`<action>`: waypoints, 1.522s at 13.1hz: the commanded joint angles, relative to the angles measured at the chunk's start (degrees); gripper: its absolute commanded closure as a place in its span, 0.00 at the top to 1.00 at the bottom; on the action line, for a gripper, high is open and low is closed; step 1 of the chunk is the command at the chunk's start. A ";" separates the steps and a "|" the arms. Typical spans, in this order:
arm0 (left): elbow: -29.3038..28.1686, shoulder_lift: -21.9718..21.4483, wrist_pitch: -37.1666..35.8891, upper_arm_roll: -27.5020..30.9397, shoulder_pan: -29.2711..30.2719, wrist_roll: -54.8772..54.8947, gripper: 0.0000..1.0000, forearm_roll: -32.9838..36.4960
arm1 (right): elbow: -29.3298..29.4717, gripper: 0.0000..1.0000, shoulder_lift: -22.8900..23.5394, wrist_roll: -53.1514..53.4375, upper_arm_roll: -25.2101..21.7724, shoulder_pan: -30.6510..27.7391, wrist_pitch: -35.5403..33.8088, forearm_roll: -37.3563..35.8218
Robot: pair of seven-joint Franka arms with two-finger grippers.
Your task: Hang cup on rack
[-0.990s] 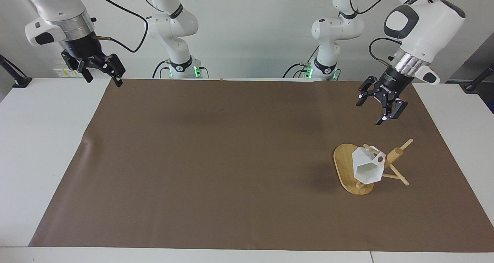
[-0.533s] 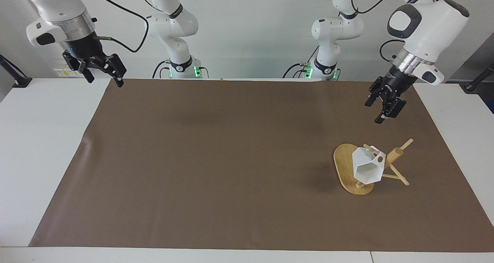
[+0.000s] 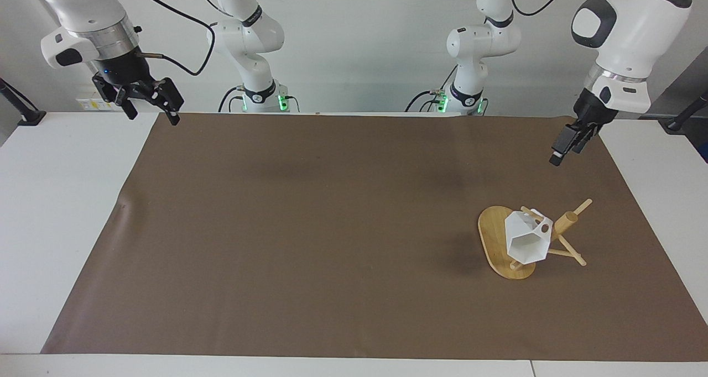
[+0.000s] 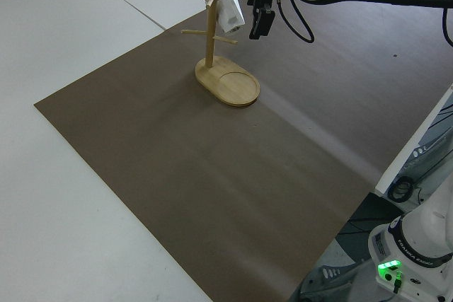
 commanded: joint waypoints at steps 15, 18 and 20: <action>23.93 5.53 -34.02 6.96 -9.18 31.12 1.00 3.17 | -1.31 1.00 -1.01 -0.61 0.90 -1.43 -0.67 1.15; 23.76 5.62 -33.23 6.79 -9.70 34.55 1.00 5.45 | -1.32 1.00 -1.01 -0.61 0.90 -1.43 -0.67 1.14; 23.41 5.36 -32.88 6.79 -9.79 34.46 1.00 5.02 | -1.32 1.00 -1.01 -0.61 0.90 -1.43 -0.67 1.23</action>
